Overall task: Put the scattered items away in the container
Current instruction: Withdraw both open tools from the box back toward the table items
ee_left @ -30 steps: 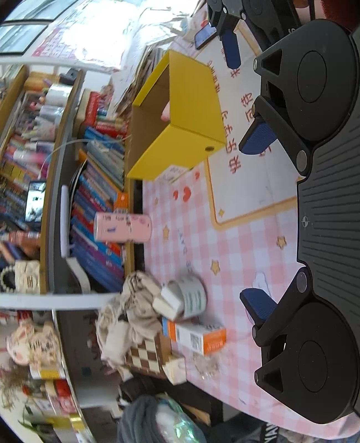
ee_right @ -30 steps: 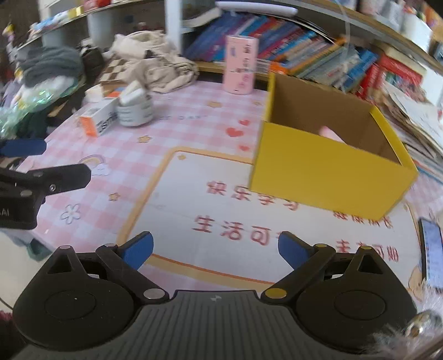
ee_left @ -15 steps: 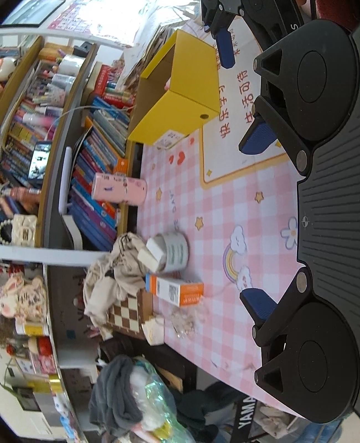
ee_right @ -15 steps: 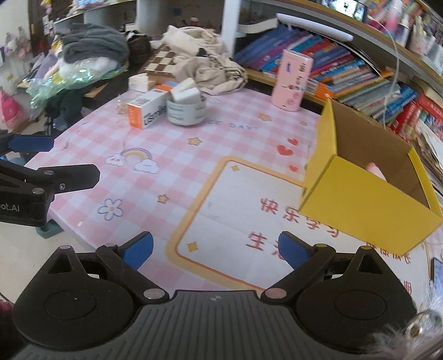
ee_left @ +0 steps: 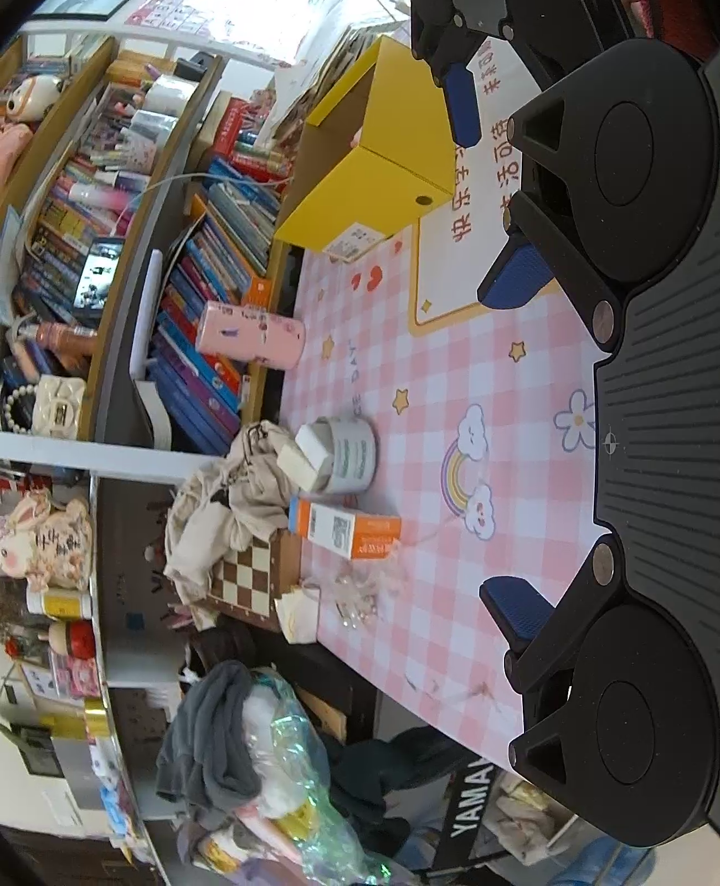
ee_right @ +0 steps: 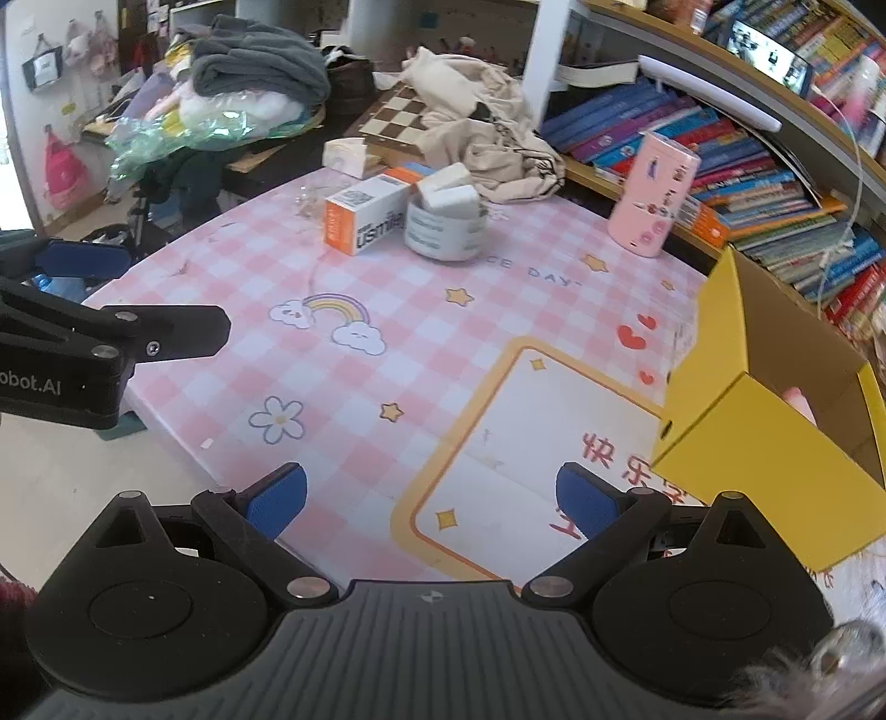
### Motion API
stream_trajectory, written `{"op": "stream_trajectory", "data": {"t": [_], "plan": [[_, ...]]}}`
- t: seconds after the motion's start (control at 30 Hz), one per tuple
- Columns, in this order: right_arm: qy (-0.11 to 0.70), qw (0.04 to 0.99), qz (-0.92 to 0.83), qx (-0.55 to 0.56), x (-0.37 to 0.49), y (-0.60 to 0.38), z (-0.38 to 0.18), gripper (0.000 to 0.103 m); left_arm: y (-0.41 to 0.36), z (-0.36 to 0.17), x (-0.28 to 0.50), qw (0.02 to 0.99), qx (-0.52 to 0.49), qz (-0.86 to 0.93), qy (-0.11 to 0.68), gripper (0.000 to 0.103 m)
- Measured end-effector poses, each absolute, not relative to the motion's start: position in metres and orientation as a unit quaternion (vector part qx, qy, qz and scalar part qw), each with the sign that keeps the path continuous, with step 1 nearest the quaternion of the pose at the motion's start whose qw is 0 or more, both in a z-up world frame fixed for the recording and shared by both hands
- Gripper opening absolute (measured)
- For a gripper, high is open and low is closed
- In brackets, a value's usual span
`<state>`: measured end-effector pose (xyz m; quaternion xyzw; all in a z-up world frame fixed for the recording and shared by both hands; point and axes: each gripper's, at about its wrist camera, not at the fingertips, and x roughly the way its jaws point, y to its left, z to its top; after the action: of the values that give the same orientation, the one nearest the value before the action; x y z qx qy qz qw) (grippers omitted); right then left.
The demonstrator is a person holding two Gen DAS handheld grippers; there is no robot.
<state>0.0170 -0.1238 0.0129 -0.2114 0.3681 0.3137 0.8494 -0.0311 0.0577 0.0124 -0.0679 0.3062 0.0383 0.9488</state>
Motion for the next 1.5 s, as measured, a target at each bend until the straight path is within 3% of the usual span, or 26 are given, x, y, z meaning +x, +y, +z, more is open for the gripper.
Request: {"op": "stream_trajectory", "data": {"t": [1.5], "plan": [[0.373,0.832,0.338,-0.233,0.106,-0.092,-0.005,0.098,0.082,-0.012,0.041,0.931,-0.101,0.076,0.343,0.103]]}}
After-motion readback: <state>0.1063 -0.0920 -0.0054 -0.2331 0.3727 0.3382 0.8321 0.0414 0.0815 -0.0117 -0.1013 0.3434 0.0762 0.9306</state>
